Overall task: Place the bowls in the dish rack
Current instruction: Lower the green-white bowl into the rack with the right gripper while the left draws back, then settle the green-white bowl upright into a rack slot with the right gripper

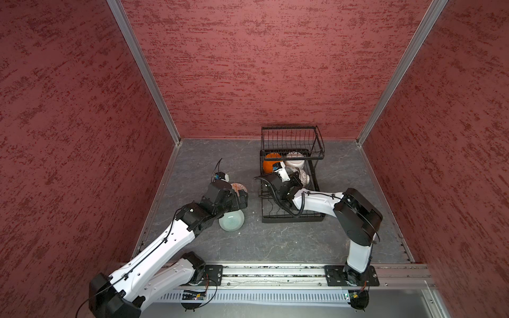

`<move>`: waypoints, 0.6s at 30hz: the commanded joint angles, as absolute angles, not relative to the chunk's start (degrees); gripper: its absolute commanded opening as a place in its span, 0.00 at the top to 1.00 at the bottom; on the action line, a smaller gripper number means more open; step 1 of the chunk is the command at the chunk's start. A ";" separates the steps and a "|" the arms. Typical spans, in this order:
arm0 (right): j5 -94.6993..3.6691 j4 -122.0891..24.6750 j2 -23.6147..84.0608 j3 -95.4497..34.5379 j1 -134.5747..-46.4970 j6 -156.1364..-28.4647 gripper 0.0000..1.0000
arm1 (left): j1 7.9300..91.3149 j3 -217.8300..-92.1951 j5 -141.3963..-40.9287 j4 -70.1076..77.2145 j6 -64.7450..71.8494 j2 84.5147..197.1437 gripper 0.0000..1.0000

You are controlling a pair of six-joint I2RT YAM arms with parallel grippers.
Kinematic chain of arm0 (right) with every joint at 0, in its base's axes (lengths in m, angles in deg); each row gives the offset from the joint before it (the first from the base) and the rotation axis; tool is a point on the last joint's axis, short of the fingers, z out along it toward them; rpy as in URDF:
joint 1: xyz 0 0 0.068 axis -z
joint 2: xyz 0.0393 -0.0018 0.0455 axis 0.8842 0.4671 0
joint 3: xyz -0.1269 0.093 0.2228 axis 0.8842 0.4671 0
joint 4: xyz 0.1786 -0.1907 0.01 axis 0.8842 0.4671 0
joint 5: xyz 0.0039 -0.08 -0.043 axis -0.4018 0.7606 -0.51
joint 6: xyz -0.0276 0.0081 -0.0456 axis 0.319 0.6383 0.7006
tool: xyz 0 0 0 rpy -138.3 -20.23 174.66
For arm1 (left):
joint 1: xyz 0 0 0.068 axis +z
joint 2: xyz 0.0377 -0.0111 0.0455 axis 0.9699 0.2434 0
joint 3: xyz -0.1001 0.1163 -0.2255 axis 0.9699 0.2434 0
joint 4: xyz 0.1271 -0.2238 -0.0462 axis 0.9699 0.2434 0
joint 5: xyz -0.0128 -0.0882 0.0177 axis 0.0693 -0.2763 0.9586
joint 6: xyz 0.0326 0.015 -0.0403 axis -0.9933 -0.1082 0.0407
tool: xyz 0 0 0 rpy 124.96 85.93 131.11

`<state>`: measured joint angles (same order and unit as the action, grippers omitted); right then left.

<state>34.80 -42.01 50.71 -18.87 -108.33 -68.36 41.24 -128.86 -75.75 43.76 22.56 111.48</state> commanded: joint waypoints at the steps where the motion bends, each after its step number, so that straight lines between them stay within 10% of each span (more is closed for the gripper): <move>1: 38.06 -42.86 52.13 -20.47 -107.94 -69.49 1.00 | 41.53 -128.53 -76.19 43.67 22.84 110.81 0.00; 18: 37.75 -32.56 57.02 -26.99 -107.94 -77.07 1.00 | 41.55 -128.78 -76.60 44.38 22.81 110.41 0.00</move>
<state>36.81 -36.09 55.80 -24.60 -107.98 -73.82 41.26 -128.86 -75.94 43.80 22.58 111.37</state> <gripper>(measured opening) 0.073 0.996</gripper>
